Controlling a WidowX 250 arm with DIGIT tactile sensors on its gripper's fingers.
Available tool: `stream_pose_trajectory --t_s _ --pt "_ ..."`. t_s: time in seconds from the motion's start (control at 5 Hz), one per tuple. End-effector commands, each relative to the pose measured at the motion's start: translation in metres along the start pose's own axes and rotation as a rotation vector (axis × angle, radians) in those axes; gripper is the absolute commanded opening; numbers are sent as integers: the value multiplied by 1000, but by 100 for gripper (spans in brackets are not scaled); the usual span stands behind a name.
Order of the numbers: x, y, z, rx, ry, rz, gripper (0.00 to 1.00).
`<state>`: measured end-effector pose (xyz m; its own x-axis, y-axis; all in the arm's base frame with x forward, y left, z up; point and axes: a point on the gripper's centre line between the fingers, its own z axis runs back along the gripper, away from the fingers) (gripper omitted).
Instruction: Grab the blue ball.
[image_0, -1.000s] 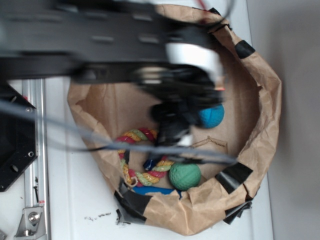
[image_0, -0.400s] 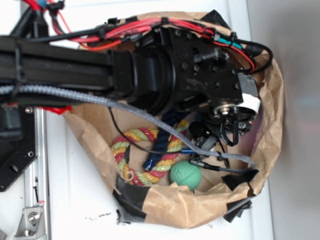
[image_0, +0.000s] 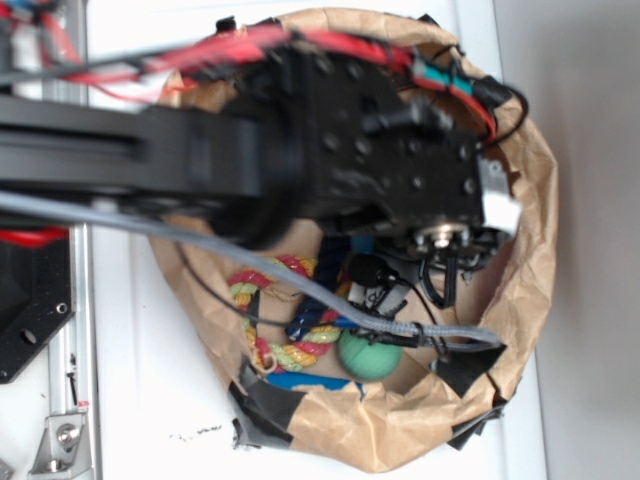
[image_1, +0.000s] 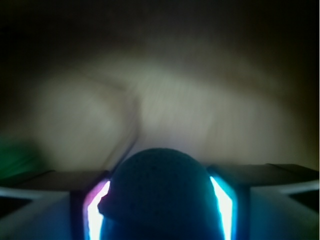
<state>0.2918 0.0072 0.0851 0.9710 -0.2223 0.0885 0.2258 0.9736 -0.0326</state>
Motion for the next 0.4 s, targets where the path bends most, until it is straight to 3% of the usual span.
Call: stream_pose_trajectory --t_s 0.0,0.2 --pt "-18 -9 113 -22 -155 210 0" --pt "-28 -12 111 27 -150 277 0"
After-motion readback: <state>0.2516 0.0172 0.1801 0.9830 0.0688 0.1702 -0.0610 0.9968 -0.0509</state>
